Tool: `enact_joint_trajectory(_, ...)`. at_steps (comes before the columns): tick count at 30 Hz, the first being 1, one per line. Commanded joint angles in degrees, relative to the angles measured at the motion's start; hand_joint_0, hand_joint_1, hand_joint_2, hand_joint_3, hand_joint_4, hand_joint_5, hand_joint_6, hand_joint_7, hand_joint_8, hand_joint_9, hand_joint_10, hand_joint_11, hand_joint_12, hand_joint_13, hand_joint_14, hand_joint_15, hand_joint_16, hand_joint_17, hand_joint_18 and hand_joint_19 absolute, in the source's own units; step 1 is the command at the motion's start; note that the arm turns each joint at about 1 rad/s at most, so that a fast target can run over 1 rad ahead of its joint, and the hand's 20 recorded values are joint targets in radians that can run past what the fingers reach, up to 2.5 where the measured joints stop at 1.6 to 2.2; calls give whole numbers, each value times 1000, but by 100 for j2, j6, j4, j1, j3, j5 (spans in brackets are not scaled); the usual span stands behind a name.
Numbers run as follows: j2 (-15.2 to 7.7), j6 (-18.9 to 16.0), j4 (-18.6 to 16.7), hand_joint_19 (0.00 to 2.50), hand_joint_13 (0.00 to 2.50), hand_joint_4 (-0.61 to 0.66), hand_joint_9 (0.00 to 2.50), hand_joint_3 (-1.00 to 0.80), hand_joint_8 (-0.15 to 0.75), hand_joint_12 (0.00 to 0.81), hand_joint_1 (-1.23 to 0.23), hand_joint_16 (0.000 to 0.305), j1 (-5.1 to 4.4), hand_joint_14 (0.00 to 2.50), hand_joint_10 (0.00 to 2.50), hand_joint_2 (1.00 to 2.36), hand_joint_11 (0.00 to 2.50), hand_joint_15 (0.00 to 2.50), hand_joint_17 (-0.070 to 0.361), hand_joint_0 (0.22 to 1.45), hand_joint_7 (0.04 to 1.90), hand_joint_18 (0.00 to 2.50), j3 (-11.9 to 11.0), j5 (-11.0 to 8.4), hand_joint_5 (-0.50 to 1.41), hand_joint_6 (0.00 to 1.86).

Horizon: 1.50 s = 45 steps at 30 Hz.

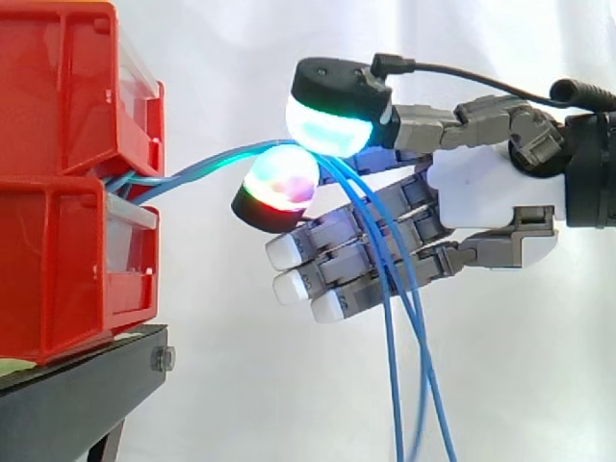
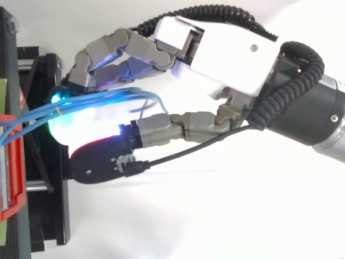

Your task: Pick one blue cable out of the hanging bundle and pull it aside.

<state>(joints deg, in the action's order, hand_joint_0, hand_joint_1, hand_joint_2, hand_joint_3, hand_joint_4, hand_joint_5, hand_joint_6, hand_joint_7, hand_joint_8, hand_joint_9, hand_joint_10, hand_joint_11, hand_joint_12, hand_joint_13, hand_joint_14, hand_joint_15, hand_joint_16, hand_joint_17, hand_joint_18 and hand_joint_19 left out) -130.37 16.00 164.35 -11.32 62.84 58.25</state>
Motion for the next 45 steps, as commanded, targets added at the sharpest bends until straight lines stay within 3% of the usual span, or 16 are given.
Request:
enact_joint_trajectory(1,-5,43,0,416,641,71,800,-491,277,347,-485,56,-2,18,19,1002,628,446,127,512,755,521,0,-15,-155,929)
enact_joint_trajectory(2,-5,78,0,431,638,63,843,-454,275,337,-342,54,-2,19,19,1004,632,446,122,549,798,501,0,-24,-151,917)
enact_joint_trajectory(4,-5,149,9,454,645,44,869,-385,266,326,-296,53,-2,21,23,1010,648,452,119,584,826,489,0,-33,-145,914)
enact_joint_trajectory(9,-5,219,0,465,660,56,879,-219,273,333,-403,54,7,19,22,1018,663,463,120,587,811,496,0,-33,-149,917)
enact_joint_trajectory(11,-5,219,0,435,699,103,903,-89,311,379,-555,63,7,17,20,1010,692,450,143,589,738,579,0,-33,-157,938)
enact_joint_trajectory(13,-5,219,0,416,709,68,902,3,325,391,-693,66,16,18,21,1001,739,444,149,617,776,604,0,-33,-165,952)
enact_joint_trajectory(14,-5,219,0,410,710,36,910,14,326,395,-721,67,7,16,19,1084,756,443,151,605,779,613,0,-33,-166,958)
enact_joint_trajectory(17,-5,228,0,405,692,-21,897,55,309,377,-760,64,7,17,20,1005,772,445,145,644,783,597,9,-33,-167,969)
enact_joint_trajectory(24,-5,228,0,399,610,-110,800,-72,243,317,-836,52,16,19,22,1016,779,452,118,701,794,503,9,-41,-189,978)
enact_joint_trajectory(29,-5,219,0,374,616,-30,799,-481,237,307,-908,51,16,19,24,1001,773,438,114,717,821,532,0,-41,-175,975)
enact_joint_trajectory(30,3,219,0,382,617,-26,801,-497,237,307,-909,51,16,20,24,1000,766,438,114,712,814,532,0,-41,-175,975)
enact_joint_trajectory(34,-5,219,0,412,644,37,850,-500,265,331,-802,54,25,19,23,1000,759,448,121,529,763,554,9,-24,-161,962)
enact_joint_trajectory(35,-5,219,0,411,660,57,874,-500,278,349,-678,57,25,19,22,1000,755,445,129,486,771,573,0,-15,-156,959)
enact_joint_trajectory(41,-5,219,0,465,672,54,911,-492,277,341,-384,55,25,19,24,1000,750,472,124,545,831,539,0,-6,-156,950)
enact_joint_trajectory(45,3,219,0,463,672,41,909,-319,275,337,-479,53,25,19,24,1014,755,469,120,580,829,530,0,-6,-153,950)
